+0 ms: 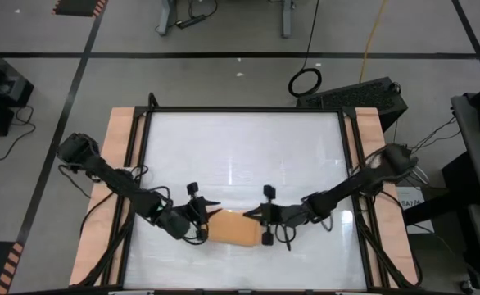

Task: Roll towel
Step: Return to Home Position

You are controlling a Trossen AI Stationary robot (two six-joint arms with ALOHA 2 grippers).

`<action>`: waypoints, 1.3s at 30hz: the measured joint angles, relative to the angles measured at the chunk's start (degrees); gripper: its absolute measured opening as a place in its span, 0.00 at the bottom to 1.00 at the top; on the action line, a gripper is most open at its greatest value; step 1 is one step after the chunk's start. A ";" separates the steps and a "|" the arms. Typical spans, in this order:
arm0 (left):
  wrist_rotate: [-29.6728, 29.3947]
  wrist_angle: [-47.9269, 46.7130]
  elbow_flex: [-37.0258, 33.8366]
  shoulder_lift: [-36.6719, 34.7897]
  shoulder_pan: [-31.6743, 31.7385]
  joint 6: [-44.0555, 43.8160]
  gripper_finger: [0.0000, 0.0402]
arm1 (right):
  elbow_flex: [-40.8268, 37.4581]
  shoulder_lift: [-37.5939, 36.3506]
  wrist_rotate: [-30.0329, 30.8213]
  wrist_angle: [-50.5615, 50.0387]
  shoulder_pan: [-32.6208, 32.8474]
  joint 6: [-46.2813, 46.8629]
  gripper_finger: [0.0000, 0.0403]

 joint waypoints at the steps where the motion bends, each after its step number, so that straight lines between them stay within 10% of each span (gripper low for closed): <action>1: -0.98 0.63 -0.01 -0.94 0.08 2.24 0.22 | 0.00 -2.95 0.07 -3.59 0.00 -0.89 0.00; 6: -0.97 10.08 -0.07 -4.81 2.31 17.36 0.22 | 0.00 -16.76 0.34 -22.01 0.00 -4.22 0.00; 12: 14.00 23.89 -0.19 -5.66 7.94 28.65 0.22 | -2.86 -31.74 6.17 -37.54 0.46 -5.41 0.00; 24: 16.59 44.13 -15.07 -5.60 12.33 25.81 0.11 | -31.36 -57.72 4.06 -24.59 3.49 -7.73 0.00; 39: 18.88 58.58 -29.14 -5.61 13.95 19.36 0.01 | -44.68 -63.99 1.20 -12.83 3.32 -10.43 0.00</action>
